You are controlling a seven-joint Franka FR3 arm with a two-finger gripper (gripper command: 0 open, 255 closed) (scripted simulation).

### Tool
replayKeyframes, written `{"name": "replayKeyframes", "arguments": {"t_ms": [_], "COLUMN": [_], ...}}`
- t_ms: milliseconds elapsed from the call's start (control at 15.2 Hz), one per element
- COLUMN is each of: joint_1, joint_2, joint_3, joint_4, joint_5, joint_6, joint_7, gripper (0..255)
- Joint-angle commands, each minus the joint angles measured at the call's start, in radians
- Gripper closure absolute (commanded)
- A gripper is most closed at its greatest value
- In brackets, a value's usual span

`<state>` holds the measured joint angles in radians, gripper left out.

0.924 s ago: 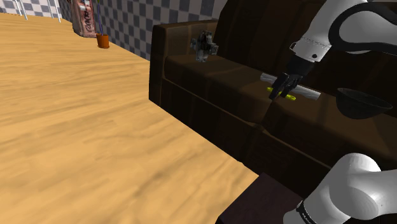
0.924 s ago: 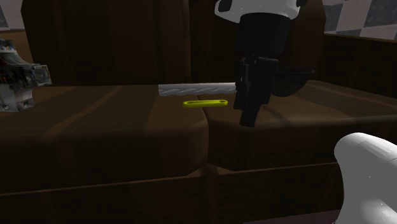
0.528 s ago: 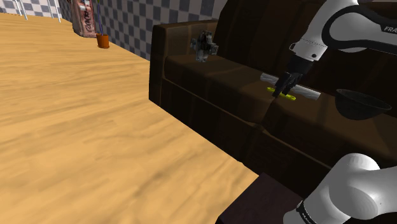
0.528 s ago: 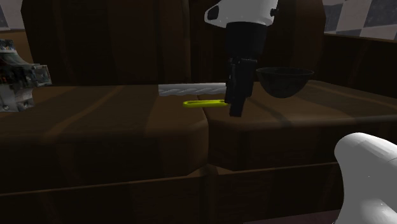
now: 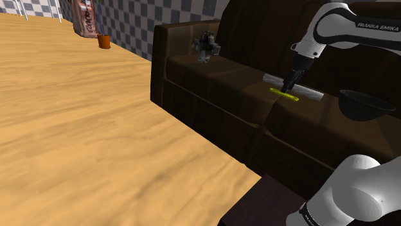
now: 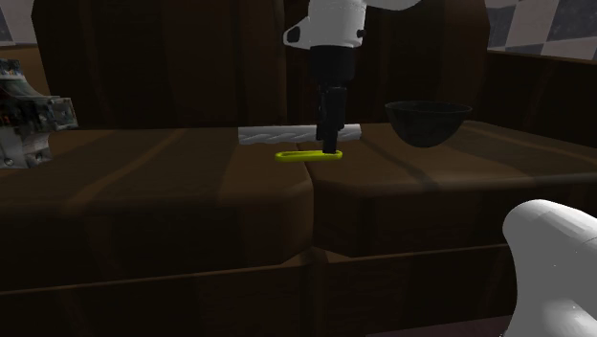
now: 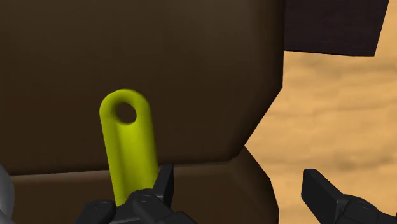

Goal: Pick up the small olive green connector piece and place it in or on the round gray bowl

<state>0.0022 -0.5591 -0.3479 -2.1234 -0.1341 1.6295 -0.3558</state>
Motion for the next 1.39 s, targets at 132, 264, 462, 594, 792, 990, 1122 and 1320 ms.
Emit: {"name": "replayKeyframes", "arguments": {"t_ms": [132, 264, 462, 594, 792, 990, 1122, 1320], "joint_1": [0.008, 0.013, 0.012, 0.01, 0.008, 0.007, 0.007, 0.007], "joint_2": [0.123, 0.195, 0.207, 0.202, 0.198, 0.197, 0.198, 0.198], "joint_3": [-0.093, -0.138, -0.149, -0.15, -0.153, -0.154, -0.154, -0.154], "joint_4": [0.109, 0.173, 0.157, 0.127, 0.083, 0.075, 0.075, 0.075], "joint_5": [-0.016, -0.012, -0.012, -0.015, -0.019, -0.019, -0.019, -0.019], "joint_6": [-0.005, -0.009, 0.017, 0.044, 0.083, 0.091, 0.091, 0.091], "joint_7": [-0.145, -0.218, -0.233, -0.231, -0.228, -0.228, -0.228, -0.228], "gripper": [0, 0, 0, 0, 0, 0, 0, 0]}}
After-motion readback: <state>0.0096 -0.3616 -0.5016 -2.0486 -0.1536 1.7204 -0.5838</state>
